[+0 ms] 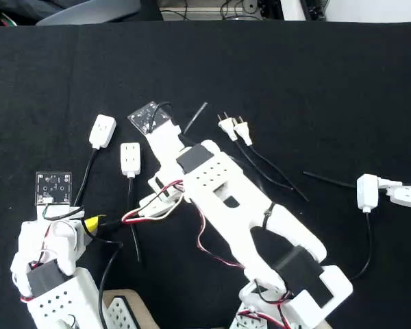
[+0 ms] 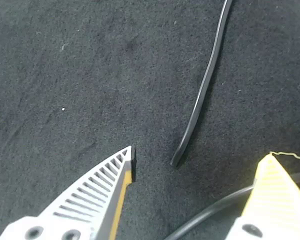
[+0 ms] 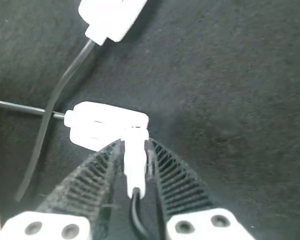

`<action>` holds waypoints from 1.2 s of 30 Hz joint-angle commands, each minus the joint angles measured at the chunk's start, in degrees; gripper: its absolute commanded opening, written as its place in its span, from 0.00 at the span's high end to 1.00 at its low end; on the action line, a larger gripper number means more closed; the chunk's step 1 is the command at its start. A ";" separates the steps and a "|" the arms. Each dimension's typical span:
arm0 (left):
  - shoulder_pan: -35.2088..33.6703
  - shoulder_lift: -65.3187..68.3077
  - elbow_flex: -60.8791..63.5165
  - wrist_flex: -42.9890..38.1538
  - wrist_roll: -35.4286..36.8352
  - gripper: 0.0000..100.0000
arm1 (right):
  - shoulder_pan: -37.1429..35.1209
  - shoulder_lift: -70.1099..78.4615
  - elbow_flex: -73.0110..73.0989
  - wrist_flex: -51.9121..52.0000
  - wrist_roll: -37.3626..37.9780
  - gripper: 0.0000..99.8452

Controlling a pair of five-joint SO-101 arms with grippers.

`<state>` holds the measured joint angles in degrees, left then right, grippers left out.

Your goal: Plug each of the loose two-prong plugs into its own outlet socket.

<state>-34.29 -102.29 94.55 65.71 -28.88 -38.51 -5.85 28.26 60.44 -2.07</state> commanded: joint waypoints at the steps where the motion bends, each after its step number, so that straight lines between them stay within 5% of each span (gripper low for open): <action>1: 0.40 -0.09 -0.31 -0.97 -0.62 0.63 | -1.93 1.36 -0.66 -1.05 -0.44 0.99; 36: 0.48 -0.09 -0.22 -1.14 -0.62 0.63 | 1.85 10.51 -8.92 13.71 -0.44 0.99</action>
<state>-34.29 -102.20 94.55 65.71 -28.88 -38.15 4.00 19.91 70.81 -2.33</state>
